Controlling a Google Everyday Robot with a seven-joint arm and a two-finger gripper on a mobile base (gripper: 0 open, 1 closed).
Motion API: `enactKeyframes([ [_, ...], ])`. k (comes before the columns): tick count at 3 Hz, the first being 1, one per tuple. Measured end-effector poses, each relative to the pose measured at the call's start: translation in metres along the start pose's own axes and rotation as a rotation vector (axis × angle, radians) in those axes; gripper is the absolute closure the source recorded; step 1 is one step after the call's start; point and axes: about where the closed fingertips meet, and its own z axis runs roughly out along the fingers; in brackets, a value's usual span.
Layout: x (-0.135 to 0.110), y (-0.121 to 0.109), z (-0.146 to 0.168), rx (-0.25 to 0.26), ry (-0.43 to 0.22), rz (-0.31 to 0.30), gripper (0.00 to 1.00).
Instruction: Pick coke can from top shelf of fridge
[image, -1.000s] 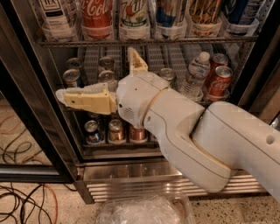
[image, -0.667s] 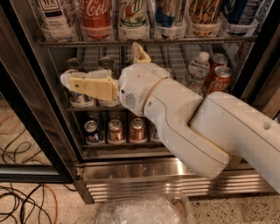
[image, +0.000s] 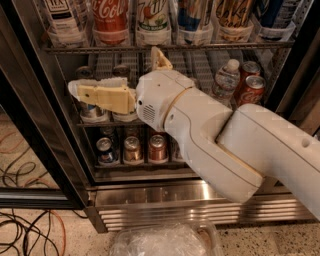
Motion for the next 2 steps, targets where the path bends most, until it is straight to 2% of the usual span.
enactKeyframes([
  [1, 0.0, 0.0, 0.0, 0.0, 0.0, 0.0, 0.0],
  [2, 0.002, 0.002, 0.017, -0.009, 0.025, -0.016, 0.0],
])
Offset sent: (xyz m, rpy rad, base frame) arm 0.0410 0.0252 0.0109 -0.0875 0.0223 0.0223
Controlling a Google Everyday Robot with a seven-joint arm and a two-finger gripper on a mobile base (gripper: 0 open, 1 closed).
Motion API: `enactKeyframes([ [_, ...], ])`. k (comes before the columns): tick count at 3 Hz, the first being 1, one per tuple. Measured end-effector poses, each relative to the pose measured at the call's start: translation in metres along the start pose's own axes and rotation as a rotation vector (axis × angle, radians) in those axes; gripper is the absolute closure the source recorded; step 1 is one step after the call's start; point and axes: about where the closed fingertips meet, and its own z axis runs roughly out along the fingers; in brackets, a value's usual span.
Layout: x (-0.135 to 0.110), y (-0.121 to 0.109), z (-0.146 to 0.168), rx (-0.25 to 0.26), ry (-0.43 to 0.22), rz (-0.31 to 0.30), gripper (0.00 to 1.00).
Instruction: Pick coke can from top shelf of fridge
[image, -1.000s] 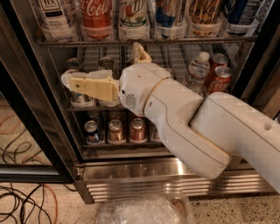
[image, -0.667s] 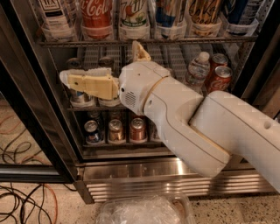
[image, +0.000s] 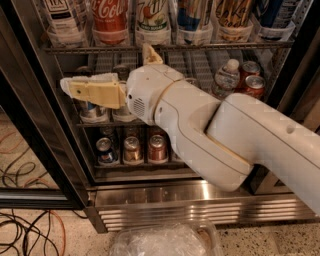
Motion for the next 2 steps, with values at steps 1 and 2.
enactKeyframes([
  [1, 0.004, -0.0046, 0.0351, 0.023, 0.082, -0.064, 0.0],
  [2, 0.0026, -0.0032, 0.0349, 0.021, 0.079, -0.065, 0.0],
])
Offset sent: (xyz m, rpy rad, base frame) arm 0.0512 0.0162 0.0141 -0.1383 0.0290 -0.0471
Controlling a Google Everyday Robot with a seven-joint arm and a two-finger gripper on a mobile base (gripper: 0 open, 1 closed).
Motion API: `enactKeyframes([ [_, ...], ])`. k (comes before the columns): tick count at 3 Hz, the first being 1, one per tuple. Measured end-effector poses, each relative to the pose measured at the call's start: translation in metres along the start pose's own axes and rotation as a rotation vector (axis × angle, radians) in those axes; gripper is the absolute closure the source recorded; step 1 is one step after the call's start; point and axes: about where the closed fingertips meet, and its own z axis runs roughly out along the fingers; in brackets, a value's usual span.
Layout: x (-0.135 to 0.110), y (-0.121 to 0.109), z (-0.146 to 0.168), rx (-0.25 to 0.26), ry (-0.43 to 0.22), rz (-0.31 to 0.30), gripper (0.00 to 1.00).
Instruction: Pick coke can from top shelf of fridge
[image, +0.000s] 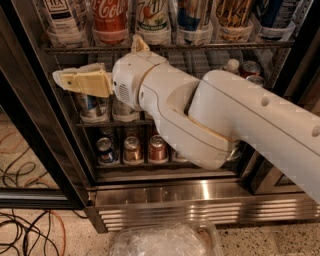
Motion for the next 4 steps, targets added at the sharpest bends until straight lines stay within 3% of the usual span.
enactKeyframes([
  [1, -0.003, -0.006, 0.001, 0.005, -0.007, -0.028, 0.0],
  [2, -0.012, -0.017, 0.004, 0.02, -0.023, -0.098, 0.0],
  [3, -0.012, -0.017, 0.004, 0.02, -0.023, -0.098, 0.0],
  [4, -0.012, -0.017, 0.004, 0.02, -0.023, -0.098, 0.09],
])
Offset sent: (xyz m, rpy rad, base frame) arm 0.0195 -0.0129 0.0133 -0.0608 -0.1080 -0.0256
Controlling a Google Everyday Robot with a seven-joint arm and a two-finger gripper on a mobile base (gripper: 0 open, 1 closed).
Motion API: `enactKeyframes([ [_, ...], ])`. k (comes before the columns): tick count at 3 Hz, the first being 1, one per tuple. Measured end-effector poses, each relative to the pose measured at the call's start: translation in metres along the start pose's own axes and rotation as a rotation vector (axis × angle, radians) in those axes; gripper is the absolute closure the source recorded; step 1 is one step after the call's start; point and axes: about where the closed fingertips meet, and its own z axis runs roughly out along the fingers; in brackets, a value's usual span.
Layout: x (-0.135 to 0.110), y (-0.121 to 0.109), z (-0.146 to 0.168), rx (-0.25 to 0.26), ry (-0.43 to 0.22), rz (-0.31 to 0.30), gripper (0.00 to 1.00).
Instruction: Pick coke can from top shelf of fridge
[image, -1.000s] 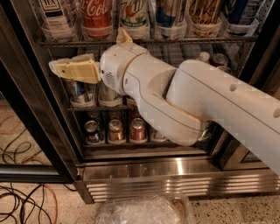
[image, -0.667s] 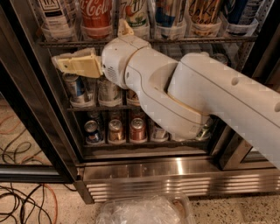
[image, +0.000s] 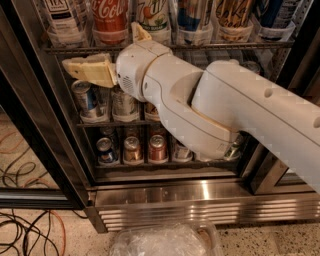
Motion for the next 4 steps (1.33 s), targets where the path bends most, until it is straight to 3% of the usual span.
enactKeyframes([
  [1, 0.0, 0.0, 0.0, 0.0, 0.0, 0.0, 0.27],
  [2, 0.0, 0.0, 0.0, 0.0, 0.0, 0.0, 0.32],
  [3, -0.0001, 0.0001, 0.0, 0.0, 0.0, 0.0, 0.22],
  [4, -0.0057, -0.003, 0.0048, 0.006, -0.008, -0.011, 0.25],
])
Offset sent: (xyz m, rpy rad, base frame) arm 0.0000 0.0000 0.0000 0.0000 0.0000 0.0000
